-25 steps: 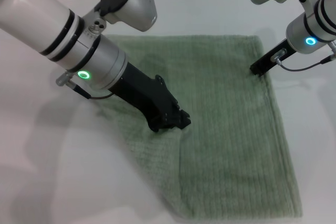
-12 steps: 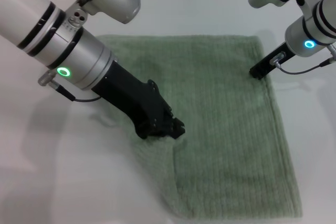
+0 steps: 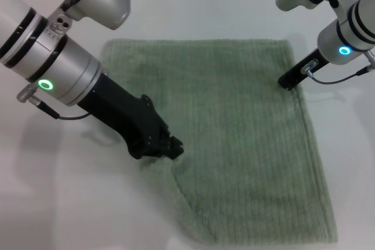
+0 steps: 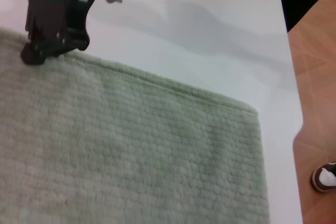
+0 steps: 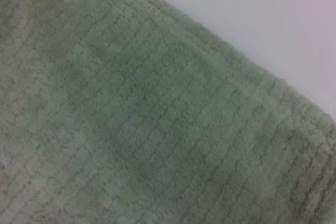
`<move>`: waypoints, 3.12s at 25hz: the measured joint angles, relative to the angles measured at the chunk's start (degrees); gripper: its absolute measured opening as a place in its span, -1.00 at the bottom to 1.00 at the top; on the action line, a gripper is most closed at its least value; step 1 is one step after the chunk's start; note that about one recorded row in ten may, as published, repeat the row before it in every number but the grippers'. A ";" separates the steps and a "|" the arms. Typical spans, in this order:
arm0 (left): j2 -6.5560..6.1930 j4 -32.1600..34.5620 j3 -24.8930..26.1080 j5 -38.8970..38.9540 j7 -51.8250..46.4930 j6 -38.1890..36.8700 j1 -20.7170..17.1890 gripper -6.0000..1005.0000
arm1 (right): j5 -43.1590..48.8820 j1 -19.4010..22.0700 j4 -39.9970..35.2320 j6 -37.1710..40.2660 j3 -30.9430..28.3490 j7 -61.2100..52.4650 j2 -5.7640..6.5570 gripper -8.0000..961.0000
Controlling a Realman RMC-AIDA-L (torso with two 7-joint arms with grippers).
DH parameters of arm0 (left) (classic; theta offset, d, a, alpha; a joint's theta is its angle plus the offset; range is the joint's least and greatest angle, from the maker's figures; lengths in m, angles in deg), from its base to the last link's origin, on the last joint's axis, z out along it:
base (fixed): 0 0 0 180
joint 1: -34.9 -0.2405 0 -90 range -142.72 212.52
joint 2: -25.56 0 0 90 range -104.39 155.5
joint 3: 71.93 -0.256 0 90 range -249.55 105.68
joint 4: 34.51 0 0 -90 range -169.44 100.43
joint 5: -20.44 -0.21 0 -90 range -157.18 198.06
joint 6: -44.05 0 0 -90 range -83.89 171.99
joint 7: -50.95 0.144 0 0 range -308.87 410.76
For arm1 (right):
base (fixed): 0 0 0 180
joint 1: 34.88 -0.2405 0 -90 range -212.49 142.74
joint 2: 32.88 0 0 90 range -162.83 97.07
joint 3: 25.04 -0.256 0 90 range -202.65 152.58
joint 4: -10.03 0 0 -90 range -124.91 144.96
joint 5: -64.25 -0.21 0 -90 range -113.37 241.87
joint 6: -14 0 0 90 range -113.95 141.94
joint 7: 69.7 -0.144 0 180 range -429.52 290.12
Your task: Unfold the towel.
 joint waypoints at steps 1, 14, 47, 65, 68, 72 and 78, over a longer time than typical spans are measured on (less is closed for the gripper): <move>-0.02 0.11 0.65 -0.38 -0.04 -1.09 -0.15 -0.87 | 0.01 -0.04 0.00 0.00 0.05 0.01 0.00 -0.98; 0.01 0.16 0.90 -3.14 -1.29 -3.67 -0.82 -0.85 | 0.01 -0.38 0.05 -0.01 0.18 0.44 0.01 -0.98; 0.50 -10.61 18.13 26.34 22.59 18.28 -5.88 0.00 | 0.00 -3.28 0.16 1.35 0.09 0.17 -0.17 -0.98; 1.02 -53.20 28.68 82.43 74.73 30.66 -2.31 -0.03 | 9.04 1.36 -10.74 32.78 13.36 -20.52 -3.22 -0.97; 1.01 -53.53 28.71 83.43 75.21 30.77 -2.19 -0.04 | 9.09 5.44 -13.14 44.99 20.39 -27.56 -3.30 -0.97; 1.06 -53.86 28.73 85.90 75.34 31.50 -2.16 -0.04 | 9.02 10.20 -13.69 60.10 26.01 -31.95 -3.31 -0.97; 1.19 -55.66 28.73 88.63 75.53 32.84 -1.34 -0.04 | 8.98 17.58 -10.91 84.41 33.20 -34.20 -3.33 -0.97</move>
